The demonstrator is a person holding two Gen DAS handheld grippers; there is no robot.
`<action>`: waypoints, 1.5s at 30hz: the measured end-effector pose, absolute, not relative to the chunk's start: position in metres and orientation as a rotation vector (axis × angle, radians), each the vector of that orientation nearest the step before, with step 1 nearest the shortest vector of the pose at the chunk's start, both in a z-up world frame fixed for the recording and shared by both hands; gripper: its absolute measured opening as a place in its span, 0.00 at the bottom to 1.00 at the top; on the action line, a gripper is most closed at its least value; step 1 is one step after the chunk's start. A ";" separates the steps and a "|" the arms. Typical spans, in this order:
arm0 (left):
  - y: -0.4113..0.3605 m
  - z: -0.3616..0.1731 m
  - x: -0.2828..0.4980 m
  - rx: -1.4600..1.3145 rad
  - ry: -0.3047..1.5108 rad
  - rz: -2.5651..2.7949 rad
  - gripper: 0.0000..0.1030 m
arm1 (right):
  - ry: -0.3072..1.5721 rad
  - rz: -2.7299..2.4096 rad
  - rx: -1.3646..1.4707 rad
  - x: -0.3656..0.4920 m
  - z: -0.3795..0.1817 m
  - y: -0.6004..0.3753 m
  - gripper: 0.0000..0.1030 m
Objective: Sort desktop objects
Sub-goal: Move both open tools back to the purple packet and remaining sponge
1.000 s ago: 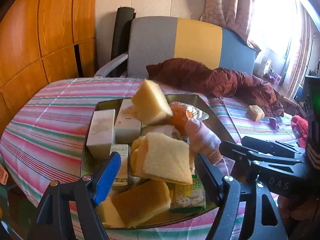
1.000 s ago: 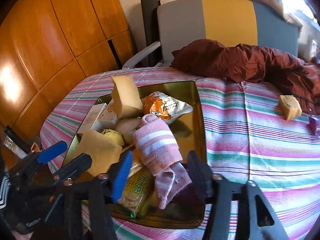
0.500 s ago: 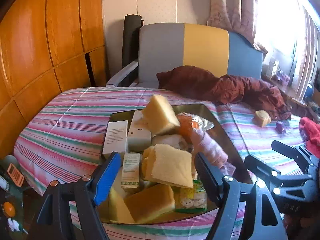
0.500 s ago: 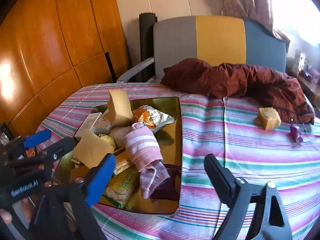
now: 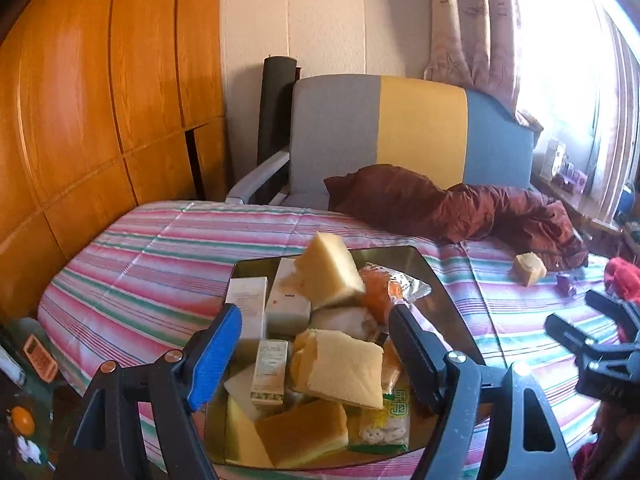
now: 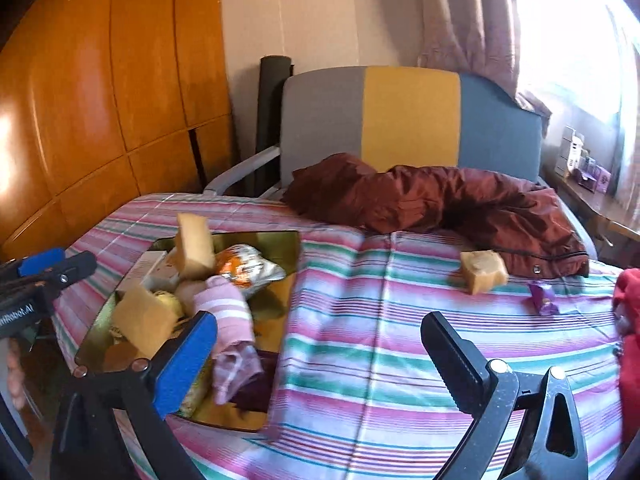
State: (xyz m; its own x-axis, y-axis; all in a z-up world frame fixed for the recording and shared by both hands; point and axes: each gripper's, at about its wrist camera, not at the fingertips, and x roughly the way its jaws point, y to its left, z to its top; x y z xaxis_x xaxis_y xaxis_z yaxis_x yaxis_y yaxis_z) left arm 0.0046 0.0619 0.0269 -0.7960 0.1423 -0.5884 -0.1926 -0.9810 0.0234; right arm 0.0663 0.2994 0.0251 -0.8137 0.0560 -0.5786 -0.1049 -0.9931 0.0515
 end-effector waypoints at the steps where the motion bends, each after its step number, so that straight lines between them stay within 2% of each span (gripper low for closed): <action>1: 0.065 0.027 0.004 -0.912 0.137 2.810 0.75 | 0.120 2.897 -0.934 0.066 0.024 0.303 0.99; 20: 0.124 0.027 -0.013 -0.942 0.206 2.658 0.75 | 0.055 2.700 -0.971 0.074 0.023 0.414 0.98; 28: 0.164 0.024 -0.021 -0.933 0.282 2.608 0.74 | 0.135 2.627 -1.006 0.069 0.018 0.463 0.96; 45: 0.231 0.012 -0.030 -0.963 0.323 2.437 0.74 | 0.229 2.556 -1.030 0.062 -0.006 0.515 0.96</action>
